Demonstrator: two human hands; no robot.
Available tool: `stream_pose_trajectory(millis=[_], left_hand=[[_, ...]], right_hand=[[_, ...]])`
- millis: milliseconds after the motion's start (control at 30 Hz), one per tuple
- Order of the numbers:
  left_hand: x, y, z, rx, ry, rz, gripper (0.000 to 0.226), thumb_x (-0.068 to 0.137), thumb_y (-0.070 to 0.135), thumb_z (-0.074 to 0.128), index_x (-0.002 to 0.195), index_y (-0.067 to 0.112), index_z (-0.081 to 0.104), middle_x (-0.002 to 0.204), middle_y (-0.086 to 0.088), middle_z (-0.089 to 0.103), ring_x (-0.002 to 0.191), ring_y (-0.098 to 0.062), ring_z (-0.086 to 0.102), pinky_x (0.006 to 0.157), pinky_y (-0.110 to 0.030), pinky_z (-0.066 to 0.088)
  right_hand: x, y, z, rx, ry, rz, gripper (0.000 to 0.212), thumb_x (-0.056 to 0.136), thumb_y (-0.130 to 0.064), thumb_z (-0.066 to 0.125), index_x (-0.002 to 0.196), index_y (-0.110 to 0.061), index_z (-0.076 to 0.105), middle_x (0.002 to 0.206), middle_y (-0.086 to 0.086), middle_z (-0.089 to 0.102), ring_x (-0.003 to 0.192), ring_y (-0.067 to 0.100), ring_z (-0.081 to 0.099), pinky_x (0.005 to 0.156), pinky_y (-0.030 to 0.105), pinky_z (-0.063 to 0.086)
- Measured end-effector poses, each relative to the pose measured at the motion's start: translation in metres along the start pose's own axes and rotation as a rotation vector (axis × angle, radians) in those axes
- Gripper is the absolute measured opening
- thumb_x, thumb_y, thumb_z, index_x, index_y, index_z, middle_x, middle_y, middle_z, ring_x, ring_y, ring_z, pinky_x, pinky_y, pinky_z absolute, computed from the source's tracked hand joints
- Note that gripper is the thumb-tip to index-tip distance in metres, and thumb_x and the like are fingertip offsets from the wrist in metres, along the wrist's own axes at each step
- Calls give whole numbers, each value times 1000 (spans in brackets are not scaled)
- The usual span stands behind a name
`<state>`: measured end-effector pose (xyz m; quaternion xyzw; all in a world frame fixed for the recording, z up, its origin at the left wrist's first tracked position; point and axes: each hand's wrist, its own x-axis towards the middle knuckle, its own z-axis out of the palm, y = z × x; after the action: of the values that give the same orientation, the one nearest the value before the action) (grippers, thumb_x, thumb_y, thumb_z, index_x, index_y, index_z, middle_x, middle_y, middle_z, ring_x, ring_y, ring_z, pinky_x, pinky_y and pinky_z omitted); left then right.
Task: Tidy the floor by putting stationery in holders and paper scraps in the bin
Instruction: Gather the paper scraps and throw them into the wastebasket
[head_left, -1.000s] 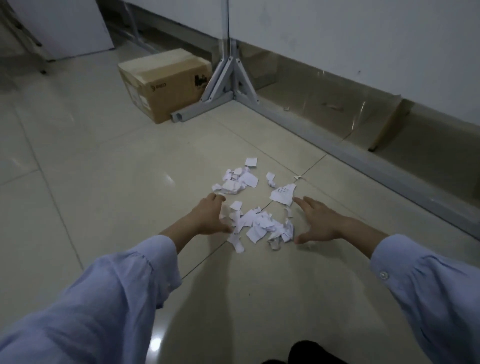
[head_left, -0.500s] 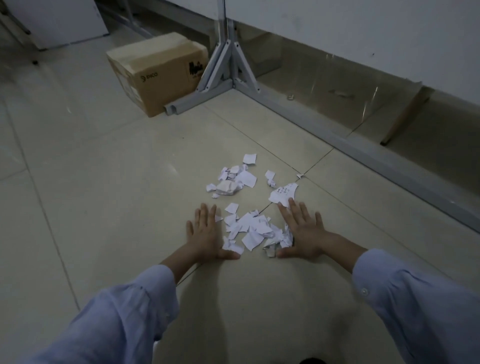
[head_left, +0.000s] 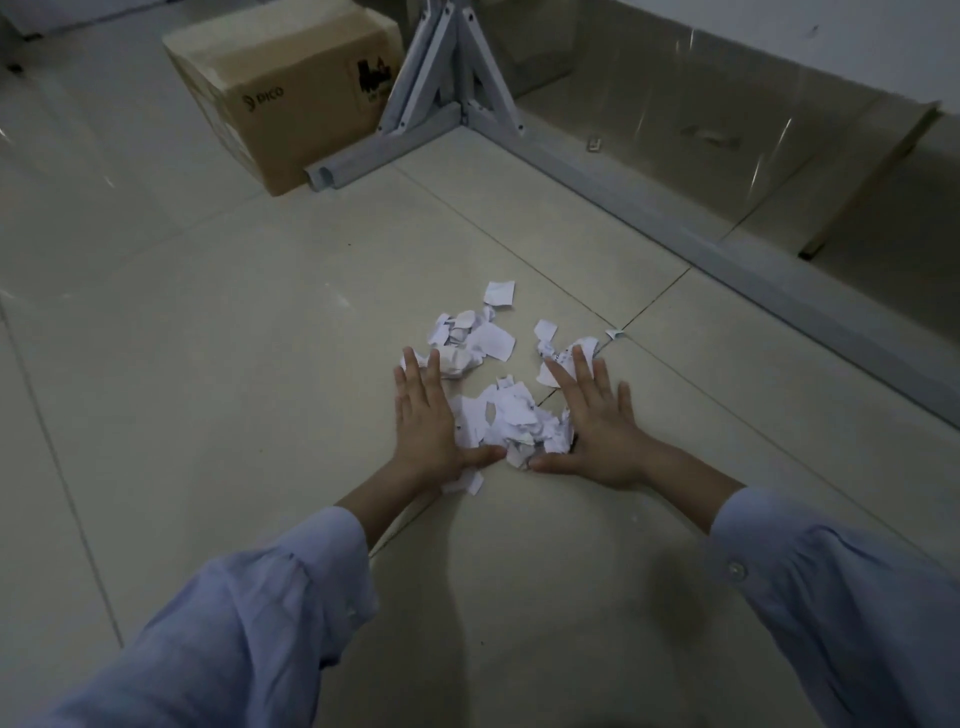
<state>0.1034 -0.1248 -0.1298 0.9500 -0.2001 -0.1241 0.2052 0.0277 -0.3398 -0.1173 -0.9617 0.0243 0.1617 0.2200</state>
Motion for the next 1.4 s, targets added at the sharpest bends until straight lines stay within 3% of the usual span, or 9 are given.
stream_pose_trajectory(millis=[167,333,467,633,767,867,1033,1233,1400], left_hand=[[15,-4,-9,-134,-16,19,146,50,68,77,146,18,-22,155,-8,-29,143,-30,-23,116,-50,-4],[40,-7,-21,-265,-35,62,140,45,81,58,149,18,-11,159,-3,-13,146,-20,-17,119,-51,2],[57,-5,-27,-366,-13,62,125,63,53,79,150,16,-3,159,-1,-3,147,-21,-2,120,-49,11],[73,-3,-30,-386,9,97,112,68,42,80,150,15,8,158,-3,12,145,-20,14,118,-45,18],[85,-5,-29,-341,-13,112,110,64,55,78,149,16,20,156,-5,23,145,-24,18,118,-48,18],[88,-11,-24,-262,-42,123,110,53,77,59,143,19,34,152,-2,34,145,-28,18,117,-48,18],[75,-15,-19,-300,-31,173,94,56,70,66,134,19,49,148,0,41,144,-21,22,116,-37,21],[43,-12,-13,-345,-30,191,79,63,52,72,131,18,50,141,-1,47,140,-16,30,104,-18,23],[31,-9,-17,-422,44,189,67,71,56,67,124,17,54,121,8,53,111,-7,50,87,-2,32]], right_hand=[[26,6,-10,37,69,23,110,66,-82,46,146,-42,-18,152,-5,-39,141,28,-31,113,58,-13],[62,8,-24,68,114,15,94,73,-82,33,148,-45,-10,155,-4,-33,143,29,-29,113,59,-14],[91,2,-31,123,150,-7,84,78,-77,34,148,-47,-2,158,-5,-24,144,28,-25,113,55,-13],[125,-5,-32,13,137,-67,79,85,-71,37,151,-41,5,161,-3,-12,148,28,-13,113,58,-8],[134,-6,-26,-44,114,-145,74,87,-68,35,151,-31,21,162,-2,4,149,25,-4,115,56,-6],[126,-5,-19,70,173,-207,62,94,-53,45,147,-22,34,160,-2,19,149,20,4,119,45,-1],[102,-7,-9,287,249,-233,50,93,-43,47,134,-15,54,150,1,41,145,15,23,117,28,8],[70,-15,5,464,269,-209,46,90,-38,50,126,-12,61,137,2,56,139,14,37,118,32,24],[56,-17,0,456,396,-299,38,89,-37,51,112,-12,66,113,5,65,109,18,59,94,32,48]])
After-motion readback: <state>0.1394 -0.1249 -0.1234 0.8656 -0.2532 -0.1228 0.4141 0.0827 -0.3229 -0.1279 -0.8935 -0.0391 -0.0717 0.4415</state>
